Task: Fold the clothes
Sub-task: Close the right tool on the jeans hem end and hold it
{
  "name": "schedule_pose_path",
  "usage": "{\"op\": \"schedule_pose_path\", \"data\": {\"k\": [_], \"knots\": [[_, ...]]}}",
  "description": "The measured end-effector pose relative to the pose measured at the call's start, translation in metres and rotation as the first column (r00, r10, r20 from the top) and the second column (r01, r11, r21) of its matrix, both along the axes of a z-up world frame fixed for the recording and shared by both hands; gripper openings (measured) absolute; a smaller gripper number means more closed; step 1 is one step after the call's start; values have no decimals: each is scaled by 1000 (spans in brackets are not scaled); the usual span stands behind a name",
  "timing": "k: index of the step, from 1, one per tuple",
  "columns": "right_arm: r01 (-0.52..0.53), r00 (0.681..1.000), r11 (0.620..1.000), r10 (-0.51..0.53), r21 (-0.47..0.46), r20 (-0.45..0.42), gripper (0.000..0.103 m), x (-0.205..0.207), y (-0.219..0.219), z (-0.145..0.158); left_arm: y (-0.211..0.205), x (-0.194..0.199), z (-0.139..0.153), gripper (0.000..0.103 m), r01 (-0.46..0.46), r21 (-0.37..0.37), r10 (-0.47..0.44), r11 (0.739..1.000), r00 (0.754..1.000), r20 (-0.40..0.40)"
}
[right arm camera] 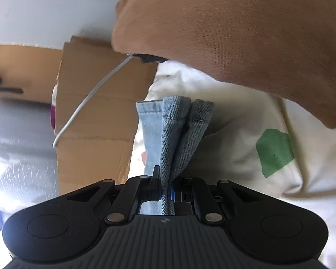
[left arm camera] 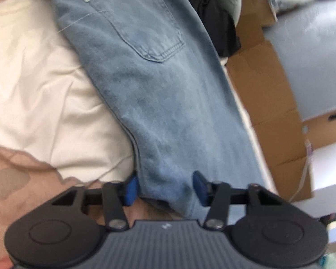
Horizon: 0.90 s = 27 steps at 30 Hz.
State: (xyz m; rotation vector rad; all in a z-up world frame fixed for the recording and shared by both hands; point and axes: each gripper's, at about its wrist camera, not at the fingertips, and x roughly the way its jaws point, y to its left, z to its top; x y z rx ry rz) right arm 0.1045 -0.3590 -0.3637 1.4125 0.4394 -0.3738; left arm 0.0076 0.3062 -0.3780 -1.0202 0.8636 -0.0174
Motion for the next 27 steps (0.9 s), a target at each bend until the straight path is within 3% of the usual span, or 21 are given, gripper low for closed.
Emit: {"op": "schedule_pose_path", "data": {"k": [2, 4, 7, 10, 11, 14, 20, 23, 27], "knots": [[2, 999, 1000, -2, 3, -35, 7, 0, 0, -7, 3, -5, -5, 43, -26, -52, 27, 998, 999, 22], [8, 998, 1000, -7, 14, -66, 11, -3, -1, -15, 2, -4, -10, 52, -24, -49, 25, 999, 1000, 18], [-1, 997, 1000, 1, -4, -80, 20, -3, -2, -20, -3, 0, -20, 53, -17, -56, 18, 998, 1000, 18], [-6, 996, 1000, 4, -20, -87, 18, -2, -4, -22, -5, 1, -19, 53, -19, -69, 21, 997, 999, 33], [1, 997, 1000, -2, -18, -82, 7, -3, -5, -22, -6, 0, -19, 52, -15, -70, 17, 997, 999, 37], [39, 998, 999, -39, 12, -49, 7, 1, -5, -22, -5, -4, -21, 41, -21, -86, 24, 996, 999, 34], [29, 999, 1000, -29, -8, -30, 6, -7, -6, -19, -4, -6, -28, 43, -20, -117, 25, 993, 999, 44], [15, 1000, 1000, -15, -20, -14, 6, -10, -4, -12, -6, -8, -27, 26, -20, -113, 25, 993, 999, 35], [21, 1000, 1000, -21, -22, 5, 6, -21, 1, 1, -6, -14, -13, 22, -3, -109, 8, 994, 999, 47]]}}
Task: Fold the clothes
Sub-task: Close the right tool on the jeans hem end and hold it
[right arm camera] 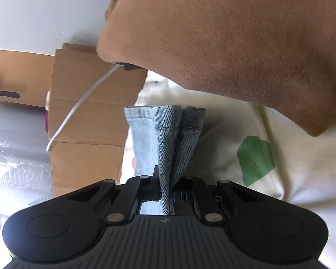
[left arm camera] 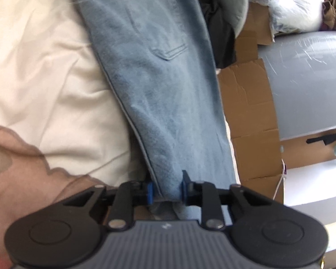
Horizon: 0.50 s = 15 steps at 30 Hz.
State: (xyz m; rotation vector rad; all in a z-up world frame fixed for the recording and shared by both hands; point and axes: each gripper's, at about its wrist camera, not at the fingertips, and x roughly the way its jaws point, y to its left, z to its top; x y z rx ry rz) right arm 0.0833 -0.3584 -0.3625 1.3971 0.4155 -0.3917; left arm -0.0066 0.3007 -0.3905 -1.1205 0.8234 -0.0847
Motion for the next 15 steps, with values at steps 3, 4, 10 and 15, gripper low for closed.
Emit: {"op": "schedule_pose_path", "data": {"k": [3, 4, 10, 15], "knots": [[2, 1000, 1000, -2, -12, 3, 6, -6, 3, 8, -1, -3, 16, 20, 9, 24, -9, 1000, 1000, 10], [-5, 1000, 1000, 5, -26, -2, 6, -10, 4, 11, -1, -4, 21, 20, 13, 31, -14, 999, 1000, 9], [30, 998, 1000, -30, -9, -46, 6, -63, 15, 9, 0, -9, 40, 19, 59, 77, -57, 995, 998, -27], [55, 994, 998, -56, -10, -94, 6, -110, 29, 14, -2, -22, 56, 18, 121, 163, -104, 979, 989, -108]]}}
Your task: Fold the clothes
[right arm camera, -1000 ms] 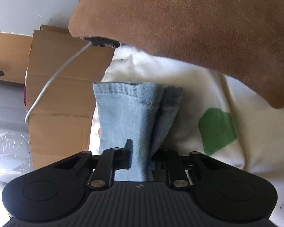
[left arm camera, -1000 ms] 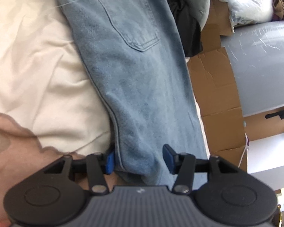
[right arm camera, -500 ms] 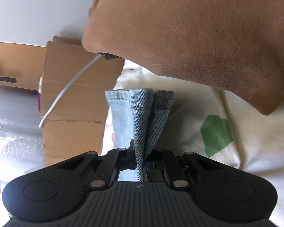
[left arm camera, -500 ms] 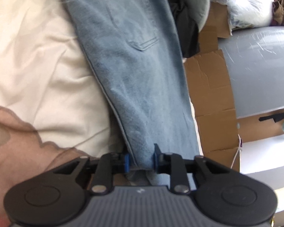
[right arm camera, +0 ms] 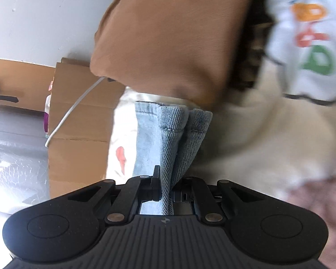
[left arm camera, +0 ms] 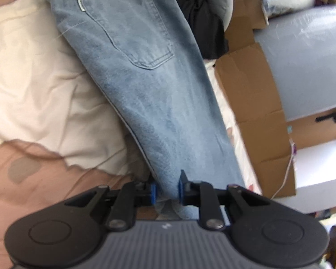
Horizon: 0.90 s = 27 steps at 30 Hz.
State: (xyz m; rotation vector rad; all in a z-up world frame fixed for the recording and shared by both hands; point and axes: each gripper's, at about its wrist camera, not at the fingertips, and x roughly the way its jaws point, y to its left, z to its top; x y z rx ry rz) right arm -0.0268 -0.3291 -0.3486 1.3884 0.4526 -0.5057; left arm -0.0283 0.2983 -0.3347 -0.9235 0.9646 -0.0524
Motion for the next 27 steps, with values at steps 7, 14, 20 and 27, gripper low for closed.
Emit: {"op": "schedule_pose_path", "data": {"k": [7, 14, 20, 27], "knots": [[46, 998, 999, -46, 9, -41, 6, -61, 17, 16, -12, 16, 26, 17, 27, 82, -19, 996, 996, -91], [20, 997, 1000, -21, -16, -68, 6, -91, 17, 33, -14, 22, 40, 17, 39, 124, -18, 991, 986, -168], [-2, 996, 999, -1, -38, -87, 6, -105, 11, 48, -22, 48, 44, 17, 81, 173, -41, 982, 973, -227], [-33, 994, 998, 27, -53, -110, 6, -117, 2, 57, -23, 51, 46, 17, 100, 179, -53, 979, 967, -251]]}}
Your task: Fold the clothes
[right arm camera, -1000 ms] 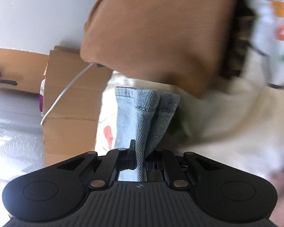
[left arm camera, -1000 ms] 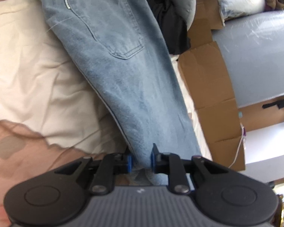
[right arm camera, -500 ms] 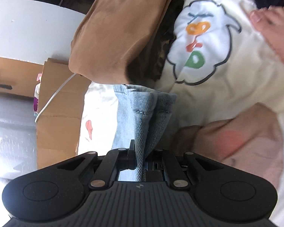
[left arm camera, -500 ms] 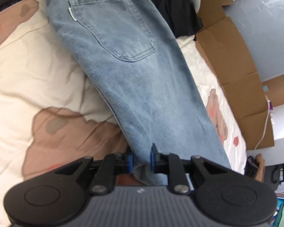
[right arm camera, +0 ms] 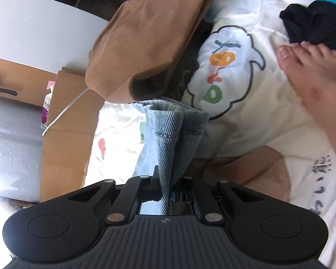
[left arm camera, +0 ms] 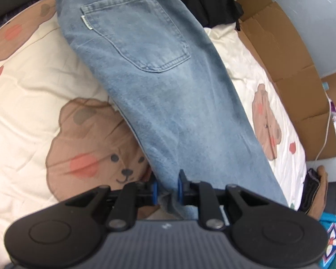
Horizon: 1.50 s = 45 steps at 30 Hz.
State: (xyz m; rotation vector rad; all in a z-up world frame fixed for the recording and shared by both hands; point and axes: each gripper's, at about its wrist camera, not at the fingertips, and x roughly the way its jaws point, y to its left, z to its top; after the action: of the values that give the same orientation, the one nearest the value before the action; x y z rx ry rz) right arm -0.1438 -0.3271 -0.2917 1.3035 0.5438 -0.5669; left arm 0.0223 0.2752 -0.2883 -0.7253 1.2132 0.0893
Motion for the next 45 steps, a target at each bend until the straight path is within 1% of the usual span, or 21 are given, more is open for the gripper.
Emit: {"op": "schedule_pose_path", "data": {"k": [3, 6, 8, 10, 13, 16, 20, 23, 28, 31, 33, 34, 37, 38, 40, 41, 42, 44, 45], "knots": [[-16, 1000, 1000, 16, -17, -21, 6, -5, -3, 6, 0, 8, -11, 17, 10, -13, -10, 1000, 1000, -6], [-29, 999, 999, 28, -24, -41, 6, -8, -5, 12, 3, 8, -15, 17, 22, -23, -22, 999, 1000, -11], [-26, 998, 999, 25, -21, -56, 6, -10, -8, 14, 5, 7, -14, 17, 28, -35, -28, 999, 1000, 3], [-17, 998, 1000, 16, -16, -64, 6, -14, -12, 13, 10, 1, -5, 17, 30, -38, -30, 999, 999, 19], [-6, 997, 1000, 5, -11, -71, 6, -22, -19, 10, 11, 1, -6, 17, 23, -46, -22, 999, 1000, 15], [12, 996, 1000, -13, -15, -84, 6, -33, -24, 7, 5, 3, -6, 17, 37, -31, -37, 999, 999, 10], [39, 993, 999, -37, 20, -110, 6, -51, -28, -7, -3, 3, 2, 17, 72, 8, -72, 997, 997, 15], [28, 992, 999, -25, 25, -121, 6, -55, -31, -19, -5, 6, 2, 17, 74, 27, -74, 997, 997, 6], [19, 987, 999, -11, 45, -160, 6, -59, -32, -46, -3, 21, -14, 17, 90, 67, -88, 994, 995, -36], [10, 983, 999, -2, 46, -184, 9, -58, -34, -55, -1, 30, -25, 17, 101, 86, -96, 991, 994, -59], [25, 975, 998, -13, 52, -221, 16, -57, -38, -56, 1, 36, -32, 17, 103, 94, -96, 990, 993, -72], [23, 971, 999, -11, 46, -238, 17, -57, -41, -54, 2, 38, -35, 17, 105, 97, -98, 990, 992, -76], [-6, 954, 1000, 9, 12, -301, 33, -56, -50, -47, 6, 46, -44, 19, 112, 103, -102, 988, 990, -92], [-26, 942, 1000, 23, -3, -334, 42, -55, -53, -43, 7, 48, -47, 20, 111, 103, -101, 988, 990, -99], [-70, 921, 997, 50, -37, -386, 44, -53, -60, -32, 10, 52, -54, 24, 104, 99, -93, 990, 989, -114], [-83, 917, 995, 54, -57, -396, 46, -53, -63, -26, 11, 52, -56, 27, 98, 98, -86, 990, 989, -119], [-88, 915, 993, 50, -76, -400, 50, -53, -66, -20, 14, 53, -56, 28, 95, 98, -83, 991, 989, -119], [-93, 920, 990, 45, -103, -389, 51, -52, -70, -8, 13, 52, -55, 34, 93, 119, -78, 989, 990, -120], [-95, 923, 989, 44, -116, -382, 51, -52, -72, -2, 14, 52, -52, 34, 92, 139, -76, 986, 990, -119]]}}
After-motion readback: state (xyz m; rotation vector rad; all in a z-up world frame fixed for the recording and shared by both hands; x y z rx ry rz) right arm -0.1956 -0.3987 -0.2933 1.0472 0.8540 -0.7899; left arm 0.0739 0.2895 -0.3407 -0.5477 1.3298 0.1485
